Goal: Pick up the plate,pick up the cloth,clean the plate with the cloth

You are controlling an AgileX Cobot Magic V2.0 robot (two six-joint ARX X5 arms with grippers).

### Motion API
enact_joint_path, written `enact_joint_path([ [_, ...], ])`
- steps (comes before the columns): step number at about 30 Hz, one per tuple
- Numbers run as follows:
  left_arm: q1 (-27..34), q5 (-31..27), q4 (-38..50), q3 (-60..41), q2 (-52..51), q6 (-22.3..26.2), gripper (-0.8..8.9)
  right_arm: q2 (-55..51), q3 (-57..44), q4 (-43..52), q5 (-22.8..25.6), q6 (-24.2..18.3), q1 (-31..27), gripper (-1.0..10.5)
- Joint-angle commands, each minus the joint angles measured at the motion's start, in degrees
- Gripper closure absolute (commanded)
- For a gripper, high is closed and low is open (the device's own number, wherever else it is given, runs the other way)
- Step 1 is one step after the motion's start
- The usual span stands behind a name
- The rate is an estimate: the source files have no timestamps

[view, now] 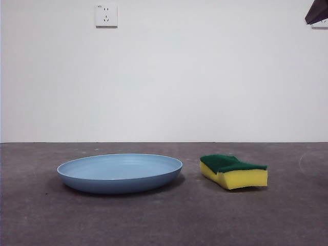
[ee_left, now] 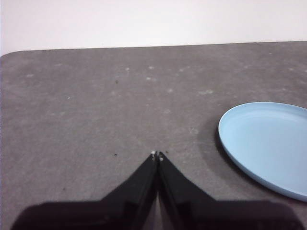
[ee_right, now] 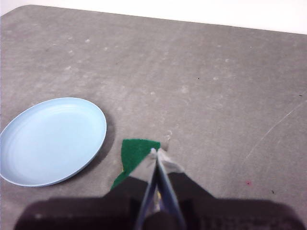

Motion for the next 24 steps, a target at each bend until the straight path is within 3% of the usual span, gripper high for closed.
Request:
enact_joint_path([
  [1, 0.7, 0.0, 0.4, -1.8, -1.0, -0.8, 8.17, 0.0, -0.2, 0.7, 0.2, 0.7, 0.0, 9.5],
  [24, 0.9, -0.1, -0.1, -2.2, -1.8, -1.0, 8.16, 0.0, -0.2, 0.7, 0.2, 0.7, 0.0, 9.5],
])
